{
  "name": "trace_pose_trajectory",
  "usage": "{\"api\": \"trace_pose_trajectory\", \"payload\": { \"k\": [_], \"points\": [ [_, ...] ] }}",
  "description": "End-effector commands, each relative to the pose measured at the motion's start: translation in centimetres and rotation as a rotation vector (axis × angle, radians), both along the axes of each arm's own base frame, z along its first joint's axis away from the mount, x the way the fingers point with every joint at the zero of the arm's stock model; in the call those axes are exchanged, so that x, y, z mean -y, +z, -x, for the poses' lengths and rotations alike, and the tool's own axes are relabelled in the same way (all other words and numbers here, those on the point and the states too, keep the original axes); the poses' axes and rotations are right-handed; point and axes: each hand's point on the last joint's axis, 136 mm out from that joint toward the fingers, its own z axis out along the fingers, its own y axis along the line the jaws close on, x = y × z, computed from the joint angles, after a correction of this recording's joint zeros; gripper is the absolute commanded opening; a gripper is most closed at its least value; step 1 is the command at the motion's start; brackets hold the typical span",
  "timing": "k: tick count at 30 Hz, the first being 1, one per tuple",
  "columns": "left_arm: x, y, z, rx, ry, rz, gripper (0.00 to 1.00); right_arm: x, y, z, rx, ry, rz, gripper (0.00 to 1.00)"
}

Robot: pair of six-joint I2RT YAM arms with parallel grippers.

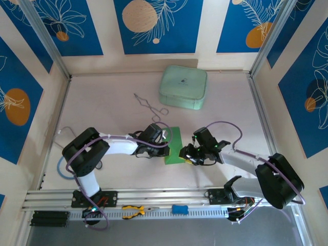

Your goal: Fold a paper plane with a square sheet of paper (pick it up from the middle)

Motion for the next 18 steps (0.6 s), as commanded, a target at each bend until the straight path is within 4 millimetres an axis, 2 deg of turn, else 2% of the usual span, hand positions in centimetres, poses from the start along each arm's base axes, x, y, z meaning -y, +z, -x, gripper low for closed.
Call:
{"api": "trace_pose_trajectory", "payload": {
  "k": [1,8,18],
  "points": [
    [-1.0,-0.9,1.0,-0.023,-0.006,-0.04,0.0,-0.2,-0.1,-0.3,0.011,-0.011,0.019,0.41],
    [-1.0,-0.9,1.0,-0.024,-0.01,-0.043,0.0,0.3,-1.6,-0.4,0.031,-0.037,0.088,0.41],
    [-1.0,-1.1,1.1,-0.028,-0.013,-0.044,0.0,-1.5,-1.2,-1.4,0.072,-0.014,0.017,0.42]
  ]
}}
